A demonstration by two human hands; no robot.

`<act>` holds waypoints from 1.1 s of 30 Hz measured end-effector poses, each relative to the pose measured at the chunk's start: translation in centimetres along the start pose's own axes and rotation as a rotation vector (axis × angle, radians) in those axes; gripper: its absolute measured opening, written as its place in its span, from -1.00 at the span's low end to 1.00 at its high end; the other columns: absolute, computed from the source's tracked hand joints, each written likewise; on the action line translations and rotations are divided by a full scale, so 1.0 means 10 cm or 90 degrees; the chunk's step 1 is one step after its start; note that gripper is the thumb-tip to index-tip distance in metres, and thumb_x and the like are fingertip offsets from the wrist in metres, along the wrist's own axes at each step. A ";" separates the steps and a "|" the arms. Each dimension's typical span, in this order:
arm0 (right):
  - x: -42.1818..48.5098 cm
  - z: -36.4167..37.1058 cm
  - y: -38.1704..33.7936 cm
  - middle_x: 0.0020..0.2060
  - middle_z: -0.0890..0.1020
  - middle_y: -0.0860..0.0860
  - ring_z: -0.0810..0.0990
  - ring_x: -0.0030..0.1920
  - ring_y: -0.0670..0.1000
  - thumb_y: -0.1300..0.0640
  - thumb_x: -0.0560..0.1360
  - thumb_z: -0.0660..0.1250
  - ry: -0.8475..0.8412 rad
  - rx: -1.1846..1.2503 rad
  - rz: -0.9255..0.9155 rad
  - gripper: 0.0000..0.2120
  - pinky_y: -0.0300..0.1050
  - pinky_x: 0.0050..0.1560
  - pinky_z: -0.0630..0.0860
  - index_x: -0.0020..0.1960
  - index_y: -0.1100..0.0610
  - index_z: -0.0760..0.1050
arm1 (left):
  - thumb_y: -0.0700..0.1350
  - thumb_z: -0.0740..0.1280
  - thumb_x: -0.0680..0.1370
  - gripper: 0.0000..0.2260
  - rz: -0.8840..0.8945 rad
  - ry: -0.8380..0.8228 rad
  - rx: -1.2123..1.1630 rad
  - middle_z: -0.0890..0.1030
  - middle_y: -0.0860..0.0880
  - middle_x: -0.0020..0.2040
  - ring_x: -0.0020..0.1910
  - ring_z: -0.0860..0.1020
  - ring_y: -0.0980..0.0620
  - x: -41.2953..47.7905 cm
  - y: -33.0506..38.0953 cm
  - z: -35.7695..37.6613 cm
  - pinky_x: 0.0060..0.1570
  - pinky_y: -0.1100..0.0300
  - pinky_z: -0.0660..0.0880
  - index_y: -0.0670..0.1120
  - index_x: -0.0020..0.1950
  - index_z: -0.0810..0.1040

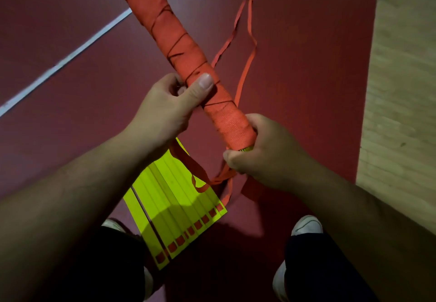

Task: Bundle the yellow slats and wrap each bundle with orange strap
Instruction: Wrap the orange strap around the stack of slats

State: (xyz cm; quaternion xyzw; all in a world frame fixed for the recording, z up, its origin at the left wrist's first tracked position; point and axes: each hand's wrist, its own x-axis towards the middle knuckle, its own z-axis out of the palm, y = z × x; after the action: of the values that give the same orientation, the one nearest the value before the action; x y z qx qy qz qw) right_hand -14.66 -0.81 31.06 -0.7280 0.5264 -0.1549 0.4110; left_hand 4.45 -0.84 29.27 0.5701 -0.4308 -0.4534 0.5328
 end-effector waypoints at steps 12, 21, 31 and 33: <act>-0.03 -0.09 0.02 -0.19 0.66 0.28 0.66 -0.31 0.10 0.18 0.32 0.49 -0.182 0.303 0.011 -0.77 -0.08 -0.34 0.55 -0.07 0.16 0.52 | 0.27 0.52 0.34 -0.52 0.075 -0.184 -0.108 0.27 -0.31 -0.32 -0.45 0.10 -0.12 -0.04 0.08 -0.10 -0.48 0.06 0.05 -0.05 -0.05 0.46; -0.02 0.05 -0.02 -0.35 0.58 -0.10 0.55 -0.44 -0.25 -0.02 0.28 0.59 0.006 0.020 0.016 -0.66 -0.43 -0.47 0.37 -0.13 -0.02 0.46 | -0.04 0.46 0.50 -0.75 0.111 -0.025 -0.033 0.50 0.17 -0.39 -0.48 0.41 0.28 -0.08 0.10 0.05 -0.45 0.43 0.33 -0.14 -0.04 0.45; -0.05 -0.01 -0.09 -0.29 0.60 0.31 0.63 -0.41 0.10 0.27 0.37 0.53 -0.101 0.304 0.027 -0.76 0.20 -0.33 0.57 -0.09 0.18 0.48 | 0.15 0.40 0.45 -0.74 0.032 -0.110 -0.015 0.28 0.05 -0.40 -0.49 0.18 0.13 -0.01 0.09 -0.12 -0.54 0.25 0.08 -0.02 -0.10 0.49; -0.04 -0.02 -0.04 -0.30 0.61 0.23 0.62 -0.40 0.10 0.27 0.39 0.51 -0.131 0.304 0.037 -0.78 0.11 -0.35 0.54 -0.07 0.19 0.48 | 0.07 0.35 0.52 -0.81 -0.007 -0.147 -0.051 0.22 0.01 -0.41 -0.51 0.15 0.13 -0.03 0.04 -0.09 -0.57 0.30 0.08 -0.02 -0.20 0.52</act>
State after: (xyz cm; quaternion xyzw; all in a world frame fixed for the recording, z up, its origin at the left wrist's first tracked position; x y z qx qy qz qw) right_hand -14.70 -0.47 31.57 -0.6066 0.4511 -0.1881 0.6270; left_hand 5.28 -0.41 29.69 0.4943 -0.4678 -0.5361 0.4994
